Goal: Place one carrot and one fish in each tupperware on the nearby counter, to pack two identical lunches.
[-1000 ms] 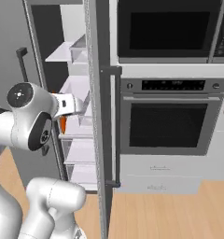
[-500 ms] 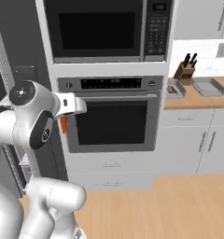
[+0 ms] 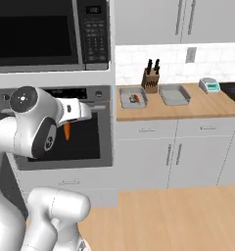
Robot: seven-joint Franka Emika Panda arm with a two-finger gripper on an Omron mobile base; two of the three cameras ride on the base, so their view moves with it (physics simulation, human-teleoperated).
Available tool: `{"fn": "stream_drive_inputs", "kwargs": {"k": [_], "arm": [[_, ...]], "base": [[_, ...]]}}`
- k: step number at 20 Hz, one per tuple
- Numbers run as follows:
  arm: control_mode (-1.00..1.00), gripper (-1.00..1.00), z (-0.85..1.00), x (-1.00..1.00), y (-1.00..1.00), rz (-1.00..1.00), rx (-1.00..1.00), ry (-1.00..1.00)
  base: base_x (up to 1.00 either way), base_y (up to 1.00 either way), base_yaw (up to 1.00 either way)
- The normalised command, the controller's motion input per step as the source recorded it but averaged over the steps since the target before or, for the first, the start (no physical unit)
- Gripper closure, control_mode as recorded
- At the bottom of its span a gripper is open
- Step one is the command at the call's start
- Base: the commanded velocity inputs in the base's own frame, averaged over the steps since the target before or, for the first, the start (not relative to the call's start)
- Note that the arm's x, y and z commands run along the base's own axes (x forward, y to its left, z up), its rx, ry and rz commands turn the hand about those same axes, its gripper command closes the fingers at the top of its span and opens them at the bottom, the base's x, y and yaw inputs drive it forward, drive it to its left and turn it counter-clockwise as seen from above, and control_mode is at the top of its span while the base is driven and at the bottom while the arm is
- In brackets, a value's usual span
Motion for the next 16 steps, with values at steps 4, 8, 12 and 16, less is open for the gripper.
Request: {"fn": "stream_drive_inputs", "kwargs": {"k": [4, 8, 12, 16], "arm": [[1.00, 1.00, 0.00, 0.00, 0.00, 0.00, 0.00, 0.00], [1.00, 1.00, 0.00, 0.00, 0.00, 0.00, 0.00, 0.00], [1.00, 1.00, 0.00, 0.00, 0.00, 0.00, 0.00, 0.00], [1.00, 1.00, 0.00, 0.00, 0.00, 0.00, 0.00, 0.00]], "base": [[1.00, -0.86, 0.01], [1.00, -0.83, 0.01], [1.00, -0.77, 0.00], [1.00, -0.51, 0.05]]}}
